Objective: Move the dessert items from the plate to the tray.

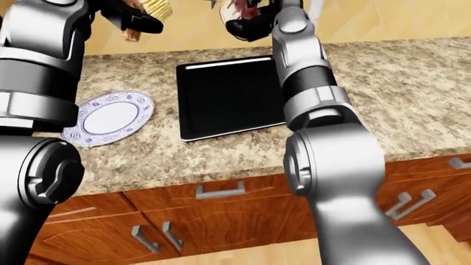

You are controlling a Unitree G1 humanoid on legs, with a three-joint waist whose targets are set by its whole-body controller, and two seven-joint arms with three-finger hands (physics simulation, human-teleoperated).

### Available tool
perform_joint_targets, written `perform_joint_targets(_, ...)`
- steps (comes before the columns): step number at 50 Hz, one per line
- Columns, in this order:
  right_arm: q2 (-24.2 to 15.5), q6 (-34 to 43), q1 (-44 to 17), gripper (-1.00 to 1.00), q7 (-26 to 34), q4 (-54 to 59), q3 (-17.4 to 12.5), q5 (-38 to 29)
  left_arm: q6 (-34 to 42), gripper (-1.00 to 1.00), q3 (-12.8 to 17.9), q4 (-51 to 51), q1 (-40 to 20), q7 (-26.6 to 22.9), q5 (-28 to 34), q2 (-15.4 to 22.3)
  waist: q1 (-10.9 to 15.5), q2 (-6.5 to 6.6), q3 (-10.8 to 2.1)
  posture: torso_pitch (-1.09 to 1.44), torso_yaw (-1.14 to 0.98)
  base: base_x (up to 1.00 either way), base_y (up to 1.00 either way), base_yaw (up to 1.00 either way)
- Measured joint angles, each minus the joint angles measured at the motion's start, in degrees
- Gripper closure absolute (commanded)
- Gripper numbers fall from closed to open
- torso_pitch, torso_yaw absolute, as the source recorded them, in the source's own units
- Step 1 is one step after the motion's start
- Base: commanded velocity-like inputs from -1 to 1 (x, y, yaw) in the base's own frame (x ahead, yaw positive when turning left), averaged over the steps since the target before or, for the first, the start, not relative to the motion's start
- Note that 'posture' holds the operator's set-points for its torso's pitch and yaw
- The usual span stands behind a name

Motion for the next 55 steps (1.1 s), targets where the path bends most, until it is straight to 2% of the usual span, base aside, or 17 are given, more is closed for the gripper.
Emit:
perform_joint_targets(4,1.0,1.8,1.7,1.0,1.1,2.4,0.2,0.3,1.3,1.0,0.1,2.2,1.7,-0.2,0.2,0.1,1.1,-1.38,0.16,0.0,0.0,0.24,-0.03,0.0)
perform_joint_targets(6,1.5,2.7,2.0,1.0,1.7,3.1,0.5,0.2,1.9,1.0,0.3,3.0,2.1,-0.2,0.4,0.4,1.5,-0.66,0.45,0.0,0.0,0.48,-0.07,0.0)
perform_joint_targets(11,0.6,1.9,0.0,1.0,1.2,0.9,0.1,0.4,1.0,1.0,0.4,0.4,-0.3,0.2,0.5,0.8,1.5,0.51,-1.06,0.0,0.0,0.27,-0.16,0.0)
perform_joint_targets(15,0.3,-0.8,-1.8,1.0,0.2,-1.9,-0.1,0.5,-0.6,1.0,0.6,-1.8,-1.4,0.6,0.5,0.9,2.0,-2.13,0.19,0.0,0.0,0.0,0.0,0.0)
perform_joint_targets(16,0.3,-1.0,-1.7,1.0,0.3,-1.7,-0.4,0.7,-0.6,1.0,0.4,-1.4,-1.3,0.6,0.5,0.7,2.1,-3.63,0.16,0.0,0.0,0.0,-0.12,0.0)
perform_joint_targets(17,0.2,-0.9,-1.1,1.0,0.5,-1.3,-0.7,1.0,-0.6,1.0,0.2,-1.0,-0.6,0.5,0.5,0.2,1.8,-3.94,-0.41,0.0,0.0,0.0,-0.67,0.0)
perform_joint_targets(20,0.5,0.6,0.6,1.0,0.9,1.1,-0.5,1.4,0.5,1.0,-0.3,1.3,1.3,-0.3,0.3,-0.1,1.6,-0.97,0.18,0.0,0.0,0.02,-1.0,0.0)
perform_joint_targets(22,1.1,1.6,1.2,1.0,1.2,2.1,-0.1,1.3,1.4,1.0,0.2,2.1,1.7,-0.3,0.5,0.4,1.5,0.73,-0.78,0.0,0.0,0.08,-0.7,0.0)
perform_joint_targets(23,1.3,2.0,1.2,1.0,1.2,2.3,-0.2,1.4,1.7,1.0,0.3,2.1,1.6,-0.2,0.7,0.5,1.6,0.45,-1.28,0.0,0.0,0.0,0.0,0.0)
perform_joint_targets(24,1.1,2.2,0.6,1.0,1.0,2.1,0.3,1.2,1.8,1.0,0.4,1.7,1.0,0.0,0.8,0.8,1.4,-0.71,-0.93,0.0,0.0,0.0,0.0,0.0)
perform_joint_targets(26,0.3,1.7,-0.1,1.0,0.4,0.8,0.2,0.9,1.2,1.0,0.3,0.0,-0.6,0.2,0.8,0.5,-0.4,-4.34,0.0,0.0,0.0,0.0,0.0,0.0)
perform_joint_targets(29,-0.6,0.8,0.9,1.0,-0.3,0.6,-0.1,0.6,-0.3,1.0,-0.6,-0.9,0.0,0.0,0.4,-1.1,-1.4,-4.11,1.72,0.0,0.0,0.0,0.0,0.0)
perform_joint_targets(39,0.6,1.2,0.8,1.0,-0.1,0.8,1.1,-1.1,-0.3,1.0,-0.2,0.8,-0.1,0.0,0.7,-0.3,0.1,-3.09,1.17,0.0,0.0,0.0,0.0,0.0)
perform_joint_targets(42,0.9,1.3,0.9,1.0,0.3,0.8,1.4,-1.8,-0.7,1.0,-0.4,0.8,-0.2,-0.2,0.8,-0.4,-0.3,-1.84,0.64,0.0,0.0,0.0,0.0,0.0)
perform_joint_targets(44,1.2,1.5,0.9,1.0,0.4,1.0,1.5,-2.3,-0.9,1.0,-0.5,1.1,-0.1,-0.3,0.9,-0.5,-0.5,0.08,-0.1,0.0,0.0,0.0,0.0,0.0)
perform_joint_targets(50,2.5,2.7,1.6,1.0,0.6,2.0,1.4,-3.0,-2.4,1.0,-0.9,5.7,1.2,-0.6,2.3,-0.7,0.8,-1.93,-0.67,0.0,0.0,0.0,0.0,0.0)
perform_joint_targets(55,2.7,3.8,1.7,1.0,1.4,1.8,1.6,-3.4,-4.2,1.0,-1.3,10.1,1.3,0.2,3.2,-2.2,1.4,-2.55,-0.83,0.0,0.0,0.0,0.0,0.0)
